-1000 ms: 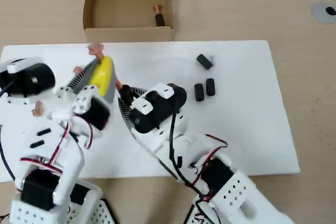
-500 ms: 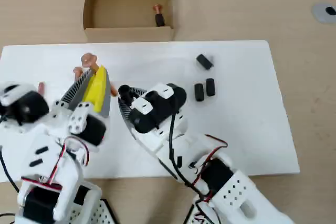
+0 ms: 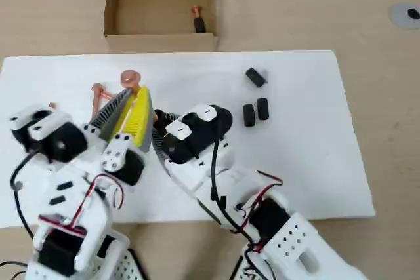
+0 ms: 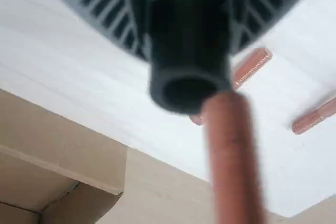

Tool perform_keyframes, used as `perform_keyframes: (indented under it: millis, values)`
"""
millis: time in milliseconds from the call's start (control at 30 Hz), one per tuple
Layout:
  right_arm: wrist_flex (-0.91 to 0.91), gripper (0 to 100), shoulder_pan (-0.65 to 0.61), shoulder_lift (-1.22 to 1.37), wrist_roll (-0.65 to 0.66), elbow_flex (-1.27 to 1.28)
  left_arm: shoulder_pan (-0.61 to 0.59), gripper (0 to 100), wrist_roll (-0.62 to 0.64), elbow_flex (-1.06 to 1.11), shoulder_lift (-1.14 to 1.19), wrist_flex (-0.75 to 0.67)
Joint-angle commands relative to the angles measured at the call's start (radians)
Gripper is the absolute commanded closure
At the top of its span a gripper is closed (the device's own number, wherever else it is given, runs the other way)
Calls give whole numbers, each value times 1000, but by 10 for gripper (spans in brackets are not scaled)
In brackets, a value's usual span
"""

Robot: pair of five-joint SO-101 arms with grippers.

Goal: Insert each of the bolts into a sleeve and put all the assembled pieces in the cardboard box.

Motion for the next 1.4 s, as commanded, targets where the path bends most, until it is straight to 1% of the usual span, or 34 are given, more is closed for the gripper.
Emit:
perform_keyframes:
  millis: [0,467,800,933,1167,1367]
  values:
    - [-25,989,-15,-28,-5,-12,5,993,-17,8,-7,-54]
    - [-25,989,-13,-31,-6,-12,28,993,-35,17,-7,-48]
    - [-28,989,-13,-31,-6,-12,35,993,-37,68,-7,-55]
    - [-28,989,-13,-31,-8,-12,34,993,-89,69,-8,-58]
    - [-28,989,-13,-31,-6,-12,25,994,-153,152,-8,-215]
    - [-28,989,-13,-31,-6,-12,32,994,-150,161,-8,-222]
